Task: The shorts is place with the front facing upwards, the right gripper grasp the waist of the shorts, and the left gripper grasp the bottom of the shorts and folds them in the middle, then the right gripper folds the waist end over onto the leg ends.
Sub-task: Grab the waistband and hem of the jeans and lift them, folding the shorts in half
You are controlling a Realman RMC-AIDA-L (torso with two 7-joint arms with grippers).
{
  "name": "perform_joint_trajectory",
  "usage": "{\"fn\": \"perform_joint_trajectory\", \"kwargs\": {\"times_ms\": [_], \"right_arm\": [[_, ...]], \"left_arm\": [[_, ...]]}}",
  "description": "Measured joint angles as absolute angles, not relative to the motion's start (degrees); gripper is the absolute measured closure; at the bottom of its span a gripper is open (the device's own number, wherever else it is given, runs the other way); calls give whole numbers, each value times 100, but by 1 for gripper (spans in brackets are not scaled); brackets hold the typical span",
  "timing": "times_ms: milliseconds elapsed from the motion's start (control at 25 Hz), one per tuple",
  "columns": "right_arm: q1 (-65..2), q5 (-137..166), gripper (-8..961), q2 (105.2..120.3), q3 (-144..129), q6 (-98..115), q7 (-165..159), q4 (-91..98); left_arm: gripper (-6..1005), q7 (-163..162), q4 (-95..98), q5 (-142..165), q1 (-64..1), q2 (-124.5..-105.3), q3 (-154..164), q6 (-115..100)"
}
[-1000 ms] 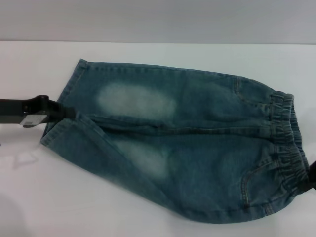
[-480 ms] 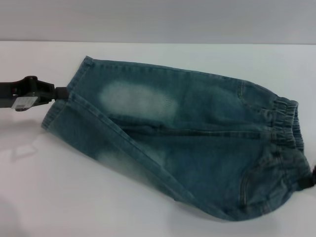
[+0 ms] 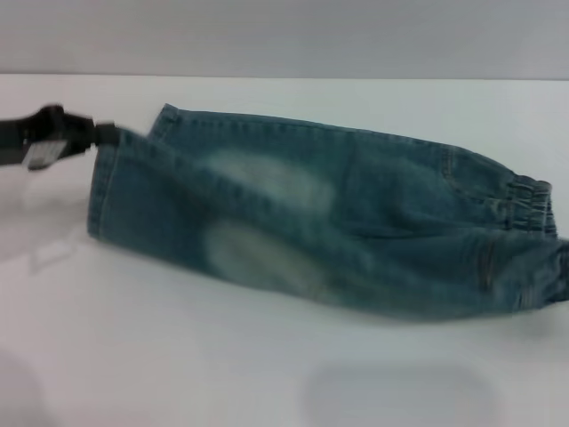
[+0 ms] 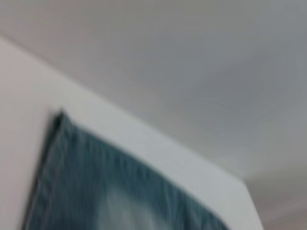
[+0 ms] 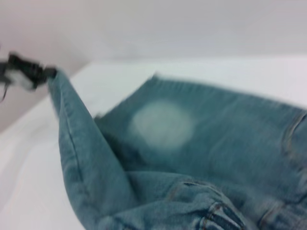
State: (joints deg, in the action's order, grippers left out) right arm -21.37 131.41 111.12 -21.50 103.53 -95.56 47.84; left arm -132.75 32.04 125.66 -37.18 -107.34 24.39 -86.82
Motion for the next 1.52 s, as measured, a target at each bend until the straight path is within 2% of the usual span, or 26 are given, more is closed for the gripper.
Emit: {"fn": "perform_joint_trajectory", "kwargs": {"times_ms": [240,480,560,840,1120,1520], "right_arm": [[-1946,12603,948,11212,-1888,9773,-9326,4439],[-2117,12385,939,11547,-1877,8782,-8983,4236],[-2241,12381,936,11599,-1889,8400,-8937,4080],[-2554,12199,926,11662,-1842,7615,-8563,3544],[-2591,11530,916,11698,-1827,7262,-8185,3238],[-2701,11330,901,11826,-1866,6789,-7733,2976]], "left_arm": [[859,-13050,3248,12166,-3813,-10965,2432,-7986],[856,-12649,3291,12164,-3884,-11159,2563,-7111],[855,-12573,3291,12163,-3879,-11196,2611,-6967],[851,-12108,3292,12153,-3870,-11352,2702,-6402],[847,-11714,3292,12166,-3899,-11471,2707,-6143],[841,-11388,3332,12147,-4003,-11696,3004,-5846]]}}
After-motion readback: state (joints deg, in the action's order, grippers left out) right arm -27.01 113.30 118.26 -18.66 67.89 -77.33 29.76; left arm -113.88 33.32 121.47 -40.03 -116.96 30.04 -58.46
